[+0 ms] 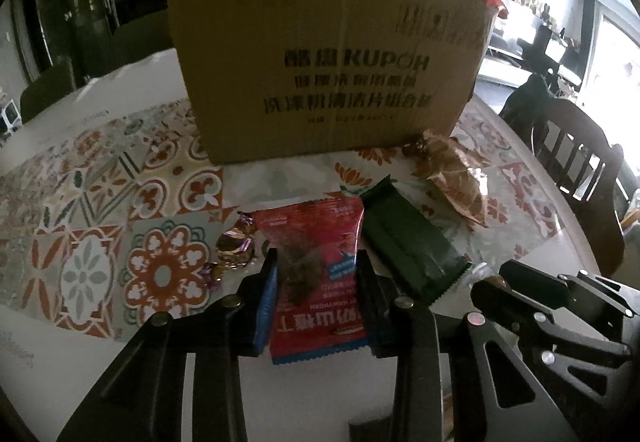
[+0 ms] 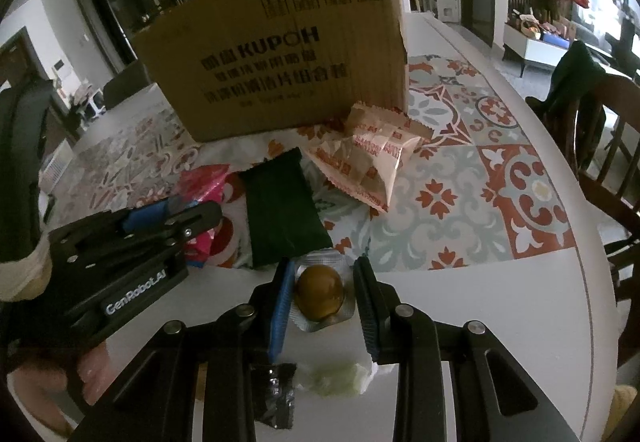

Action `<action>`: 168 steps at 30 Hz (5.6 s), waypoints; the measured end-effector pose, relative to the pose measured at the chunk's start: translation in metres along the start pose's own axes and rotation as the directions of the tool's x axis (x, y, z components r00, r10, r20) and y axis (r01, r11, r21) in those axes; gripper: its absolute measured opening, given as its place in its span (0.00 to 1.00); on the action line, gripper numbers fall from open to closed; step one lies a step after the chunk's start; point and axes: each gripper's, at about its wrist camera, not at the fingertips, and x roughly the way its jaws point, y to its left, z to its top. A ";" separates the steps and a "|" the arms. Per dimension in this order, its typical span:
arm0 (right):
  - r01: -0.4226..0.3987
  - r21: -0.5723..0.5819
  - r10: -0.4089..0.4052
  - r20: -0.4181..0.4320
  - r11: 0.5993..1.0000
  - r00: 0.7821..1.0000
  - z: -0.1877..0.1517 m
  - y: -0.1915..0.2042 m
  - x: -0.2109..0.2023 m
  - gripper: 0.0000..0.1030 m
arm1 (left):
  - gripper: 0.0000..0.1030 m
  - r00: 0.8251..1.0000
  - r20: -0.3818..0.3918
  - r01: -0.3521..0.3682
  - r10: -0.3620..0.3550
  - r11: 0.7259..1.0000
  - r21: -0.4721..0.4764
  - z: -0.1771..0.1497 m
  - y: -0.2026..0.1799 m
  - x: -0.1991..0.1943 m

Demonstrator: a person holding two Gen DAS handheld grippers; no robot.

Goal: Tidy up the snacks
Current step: 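Grasp the red packet with the left gripper while the right grasps the clear-wrapped round cake, then carry both snacks over the cardboard box and open both grippers, then withdraw both grippers from the box back toward the remaining snacks, then grasp the purple-wrapped candy with the left gripper while the right grasps the dark green bar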

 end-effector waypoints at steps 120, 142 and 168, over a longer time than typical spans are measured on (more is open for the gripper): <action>0.036 -0.141 0.002 0.264 0.989 0.965 0.094 0.054 -0.080 0.70 | 0.86 0.927 0.347 -0.197 0.142 0.972 0.128 0.066 0.038 -0.136; 0.029 -0.172 -0.024 0.035 0.985 0.999 0.040 0.057 -0.017 0.70 | 0.85 0.992 0.104 -0.083 0.067 0.984 0.155 0.011 0.050 -0.067; 0.050 -0.215 -0.074 -0.104 0.975 0.992 0.046 0.051 0.052 0.59 | 0.68 0.998 -0.064 -0.006 0.013 0.995 0.101 0.015 0.057 0.028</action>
